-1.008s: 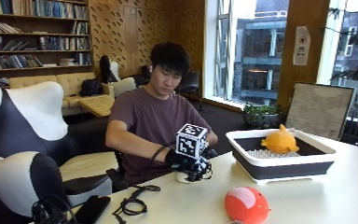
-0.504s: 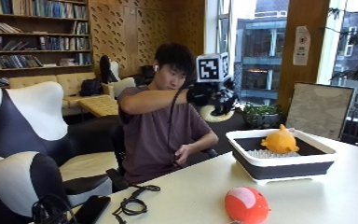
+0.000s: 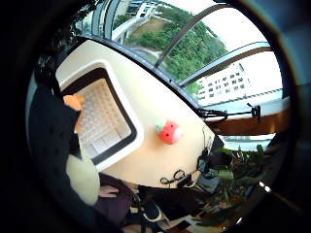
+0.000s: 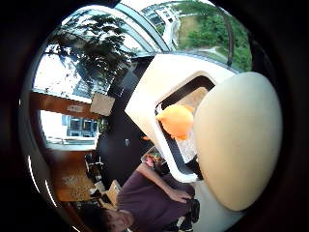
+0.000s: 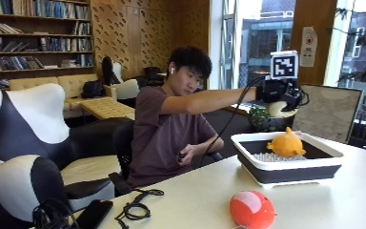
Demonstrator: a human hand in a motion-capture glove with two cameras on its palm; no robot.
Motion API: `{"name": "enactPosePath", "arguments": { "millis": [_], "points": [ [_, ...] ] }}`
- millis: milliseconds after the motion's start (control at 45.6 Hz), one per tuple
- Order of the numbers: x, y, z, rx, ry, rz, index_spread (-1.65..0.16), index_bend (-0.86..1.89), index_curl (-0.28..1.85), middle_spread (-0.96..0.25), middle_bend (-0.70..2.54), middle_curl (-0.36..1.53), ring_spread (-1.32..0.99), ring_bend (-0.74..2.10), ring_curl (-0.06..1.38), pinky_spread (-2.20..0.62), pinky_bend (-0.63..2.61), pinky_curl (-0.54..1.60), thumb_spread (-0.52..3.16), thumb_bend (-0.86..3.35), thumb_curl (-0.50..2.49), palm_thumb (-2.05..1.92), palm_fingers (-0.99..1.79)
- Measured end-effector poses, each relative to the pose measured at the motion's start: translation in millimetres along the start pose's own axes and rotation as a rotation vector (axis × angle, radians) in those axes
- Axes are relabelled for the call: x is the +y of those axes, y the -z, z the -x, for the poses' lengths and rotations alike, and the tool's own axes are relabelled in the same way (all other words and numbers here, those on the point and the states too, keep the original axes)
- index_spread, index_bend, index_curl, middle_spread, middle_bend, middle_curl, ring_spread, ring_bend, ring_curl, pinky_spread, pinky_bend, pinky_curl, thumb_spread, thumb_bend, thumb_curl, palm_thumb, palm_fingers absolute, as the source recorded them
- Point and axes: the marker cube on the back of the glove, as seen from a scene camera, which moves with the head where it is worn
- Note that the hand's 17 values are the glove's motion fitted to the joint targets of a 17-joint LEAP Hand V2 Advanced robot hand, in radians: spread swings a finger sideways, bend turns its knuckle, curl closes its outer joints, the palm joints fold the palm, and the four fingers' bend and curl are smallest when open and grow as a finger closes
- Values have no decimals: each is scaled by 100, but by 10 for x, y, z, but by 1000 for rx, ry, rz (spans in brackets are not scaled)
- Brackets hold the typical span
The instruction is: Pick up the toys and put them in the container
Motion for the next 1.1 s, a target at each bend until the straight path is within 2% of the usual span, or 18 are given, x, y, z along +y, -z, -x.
{"name": "enactPosePath", "arguments": {
  "millis": [131,219,263,307,351,373,394,416,482,570,614,701,855,964,1096],
  "points": [
    [-453,-262,327,7,-119,13,-51,85,75,-37,111,87,-45,133,81,-34,130,58,33,12,103,66,76],
    [-586,-412,522,-63,-81,45,-51,83,79,-37,109,88,-44,134,81,-34,132,58,32,12,105,67,71],
    [-614,-485,619,-108,-68,103,-50,82,81,-37,108,88,-44,133,80,-33,133,58,31,11,105,67,67],
    [-615,-613,598,-30,-113,220,-49,76,82,-37,104,88,-43,133,80,-33,135,59,33,10,106,67,56],
    [-604,-740,526,81,-180,343,-44,57,78,-36,83,82,-41,129,79,-33,141,59,45,9,104,64,18],
    [-595,-766,525,79,-178,380,-42,49,76,-34,69,77,-38,123,78,-28,138,60,55,5,102,55,-19],
    [-584,-760,559,27,-145,395,-39,46,75,-26,42,71,-32,115,78,-23,145,63,62,0,99,48,-56],
    [-573,-729,612,-57,-95,393,-38,34,70,-24,46,70,-28,100,74,-19,142,60,68,-3,96,44,-63],
    [-553,-628,664,-215,-18,351,-35,19,61,-16,31,62,-19,73,65,-11,134,54,82,-7,88,31,-64],
    [-484,-563,354,-53,-107,333,-32,10,50,-9,16,55,-11,51,55,-4,122,48,97,-5,80,22,-50],
    [-408,-434,245,-99,-81,312,-31,10,48,-7,12,52,-8,44,52,-2,116,46,102,-5,76,19,-45],
    [-240,-210,45,-238,-29,275,-30,12,45,-5,9,46,-4,36,47,1,106,42,112,-3,70,16,-37],
    [147,-182,-669,-62,-43,254,-30,13,41,-6,9,39,-1,33,44,4,94,37,123,0,62,19,-25],
    [380,-162,-1141,-95,-211,254,-30,13,39,-6,9,35,1,32,44,5,90,36,127,0,58,21,-22],
    [617,-293,-1695,-117,-328,262,-29,13,36,-6,11,32,2,30,43,6,88,35,132,1,55,25,-20]
  ]
}}
